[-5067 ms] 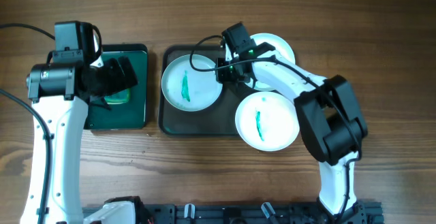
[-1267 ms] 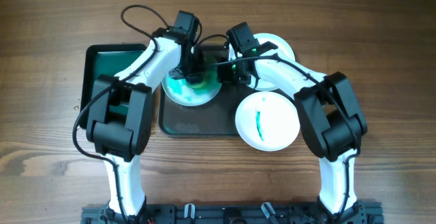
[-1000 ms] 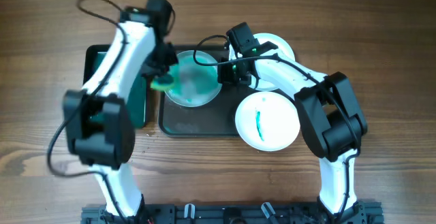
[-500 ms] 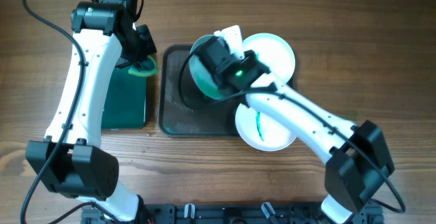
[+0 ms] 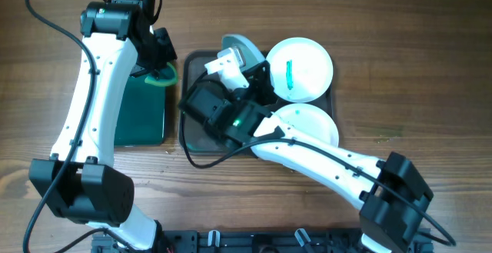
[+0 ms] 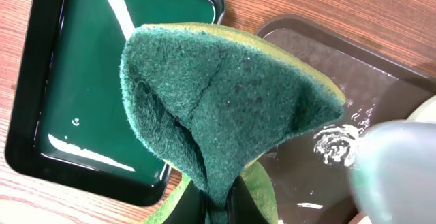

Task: Clean dirty plates on tray and stack at the side
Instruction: 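Carry the scrubbed plate with the right gripper to the table's right side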

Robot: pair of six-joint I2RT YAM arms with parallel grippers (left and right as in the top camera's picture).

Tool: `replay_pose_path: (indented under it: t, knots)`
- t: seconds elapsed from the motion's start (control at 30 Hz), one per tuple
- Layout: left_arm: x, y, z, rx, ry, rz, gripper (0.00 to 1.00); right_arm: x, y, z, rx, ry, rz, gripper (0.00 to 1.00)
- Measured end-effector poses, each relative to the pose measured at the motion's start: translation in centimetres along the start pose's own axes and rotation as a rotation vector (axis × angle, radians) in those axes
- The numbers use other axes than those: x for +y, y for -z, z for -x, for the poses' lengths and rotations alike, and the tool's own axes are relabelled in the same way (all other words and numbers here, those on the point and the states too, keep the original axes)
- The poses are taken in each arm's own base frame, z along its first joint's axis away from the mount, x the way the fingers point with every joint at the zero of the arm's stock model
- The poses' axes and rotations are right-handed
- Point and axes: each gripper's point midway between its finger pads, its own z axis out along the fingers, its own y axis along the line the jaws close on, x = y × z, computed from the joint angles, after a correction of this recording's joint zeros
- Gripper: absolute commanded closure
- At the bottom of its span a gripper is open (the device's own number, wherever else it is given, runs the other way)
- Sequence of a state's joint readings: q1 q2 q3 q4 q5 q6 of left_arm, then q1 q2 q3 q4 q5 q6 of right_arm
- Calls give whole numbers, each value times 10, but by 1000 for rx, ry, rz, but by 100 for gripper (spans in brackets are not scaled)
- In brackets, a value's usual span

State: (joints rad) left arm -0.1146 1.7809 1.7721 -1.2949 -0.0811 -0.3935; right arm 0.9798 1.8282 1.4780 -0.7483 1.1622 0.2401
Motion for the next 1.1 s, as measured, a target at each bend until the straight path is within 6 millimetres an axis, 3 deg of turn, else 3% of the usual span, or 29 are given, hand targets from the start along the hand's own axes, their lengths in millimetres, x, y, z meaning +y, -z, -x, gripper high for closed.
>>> replay_pose_path:
  t: [0.07,0.17,0.2,0.27,0.3,0.37,0.43,0.53,0.57,0.63,0.7,0.83,0.87,0.9,0.93,0.97,1.03,1.1]
  knots:
    - [0,0,0,0,0,0,96,20,-16,-13,91,-46,172,96]
    - [-1,0,-1,3,2,-7,96,34,-35,-28,227,-160,421,96]
    - [-3,0,-1,8,2,-17,96,19,-48,-29,276,-258,506,96]
    - [-9,0,-4,17,-4,-36,96,-38,-72,-34,351,-497,656,96]
    - [-16,1,-7,20,-19,-46,96,-65,-81,-49,414,-604,705,96]
    - [-30,2,-11,11,-51,-67,96,-134,-123,-98,534,-841,639,96]
    - [-46,3,-13,-4,-86,-92,96,-180,-147,-145,601,-988,546,96]
    - [-64,0,-17,-8,-111,-110,96,-211,-163,-211,686,-1117,449,96]
    - [-69,-5,-19,-1,-115,-111,96,-221,-169,-244,717,-1160,388,96]
    - [-78,-15,-22,13,-128,-109,96,-224,-174,-279,741,-1179,329,96]
    - [-87,-20,-25,16,-147,-114,96,-212,-178,-307,756,-1173,302,96]
    - [-96,-20,-28,9,-167,-125,96,-183,-184,-333,779,-1161,307,96]
    - [-96,-20,-28,9,-167,-126,96,-175,-184,-342,807,-1158,307,91]
    - [-96,-20,-28,9,-167,-126,96,-168,-186,-353,841,-1150,301,80]
    - [-96,-20,-28,9,-167,-126,96,-163,-188,-359,862,-1145,298,61]
    - [-96,-20,-28,9,-167,-126,96,-159,-189,-365,882,-1138,292,55]
    - [-96,-20,-28,9,-167,-126,96,-155,-187,-367,900,-1136,305,51]
    - [-96,-20,-28,11,-167,-124,96,-142,-168,-361,978,-1155,405,50]
